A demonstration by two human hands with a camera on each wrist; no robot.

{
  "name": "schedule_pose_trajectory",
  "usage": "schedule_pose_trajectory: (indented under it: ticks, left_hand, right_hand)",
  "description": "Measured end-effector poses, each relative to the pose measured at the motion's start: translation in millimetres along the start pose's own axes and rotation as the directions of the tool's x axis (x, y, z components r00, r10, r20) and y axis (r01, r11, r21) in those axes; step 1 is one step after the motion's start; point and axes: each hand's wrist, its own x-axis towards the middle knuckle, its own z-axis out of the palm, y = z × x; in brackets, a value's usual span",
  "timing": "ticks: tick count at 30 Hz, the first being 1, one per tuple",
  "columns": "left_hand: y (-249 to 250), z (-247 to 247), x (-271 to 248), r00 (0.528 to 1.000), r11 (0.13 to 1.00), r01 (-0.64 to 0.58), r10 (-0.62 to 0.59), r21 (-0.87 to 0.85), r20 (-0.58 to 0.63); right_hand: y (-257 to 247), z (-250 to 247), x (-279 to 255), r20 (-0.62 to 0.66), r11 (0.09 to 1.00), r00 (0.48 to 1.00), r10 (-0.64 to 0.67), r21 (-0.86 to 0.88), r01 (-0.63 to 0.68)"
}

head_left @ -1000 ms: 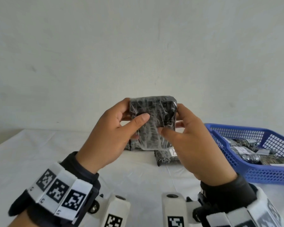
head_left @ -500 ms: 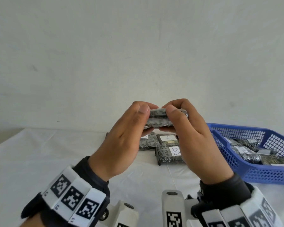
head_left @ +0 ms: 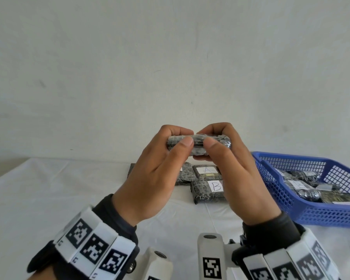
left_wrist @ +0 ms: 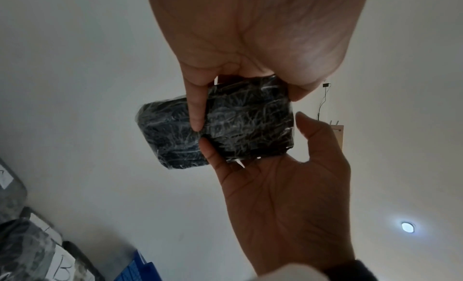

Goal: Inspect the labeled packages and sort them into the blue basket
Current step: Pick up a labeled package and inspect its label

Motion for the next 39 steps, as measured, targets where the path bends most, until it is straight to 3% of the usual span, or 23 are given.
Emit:
schedule_pose_trajectory:
  ticks: [7, 14, 17, 19, 21, 24, 27, 31, 35, 39]
  left_hand:
    - [-7.3, -5.2, 3.2, 0.999, 0.995, 0.04, -0.04, -0.091, 0.006]
    - [-11.1, -8.1, 7.3, 0.998, 0.984, 0.063, -0.066, -0.169, -0.01]
    - [-11.2, -13.4, 9.3, 0.995, 0.982, 0.09, -0.094, -0.163, -0.015]
    - [-11.0, -18.1, 9.7, 0.99, 0.979, 0.139, -0.142, -0.15, -0.007]
    - [-10.2, -19.7, 10.6, 0.974, 0.961, 0.225, -0.228, -0.159, -0.001]
    - [-7.7, -17.8, 12.1, 0.934, 0.916, 0.344, -0.356, -0.209, -0.022]
    - [-10.6, -22.6, 14.0, 0.94, 0.939, 0.304, -0.324, -0.163, -0.109]
    - [-8.1, -36.1, 15.2, 0.951, 0.959, 0.25, -0.269, -0.13, -0.151]
    - [5.8, -41.8, 12.3, 0.975, 0.979, 0.203, -0.203, -0.003, -0.091]
    - [20.3, -45.2, 14.1, 0.982, 0.975, 0.187, -0.181, 0.118, -0.063]
  right_hand:
    - [12.0, -6.0, 6.3, 0.057, 0.988, 0.995, 0.086, 0.121, -0.093]
    - [12.1, -10.4, 5.7, 0.123, 0.978, 0.988, 0.09, 0.177, -0.111]
    - [10.7, -11.1, 3.7, 0.149, 0.994, 0.987, 0.058, 0.086, -0.071]
    - [12.4, -11.2, 3.0, 0.1, 0.999, 0.995, -0.023, -0.044, 0.027]
    - [15.9, -10.5, 2.4, 0.071, 0.982, 0.993, -0.09, -0.163, 0.1]
    - [21.5, -9.2, 1.8, 0.114, 0.945, 0.989, -0.09, -0.303, 0.121]
    - [23.9, -9.4, 3.0, 0.138, 0.896, 0.987, -0.088, -0.421, 0.139]
    - [19.1, -19.6, 2.3, 0.133, 0.883, 0.989, 0.068, -0.469, 0.003]
    - [11.9, -44.5, 5.5, 0.095, 0.946, 0.965, 0.245, -0.243, -0.216]
    - [9.5, -59.5, 9.4, 0.181, 0.898, 0.928, 0.325, -0.367, -0.243]
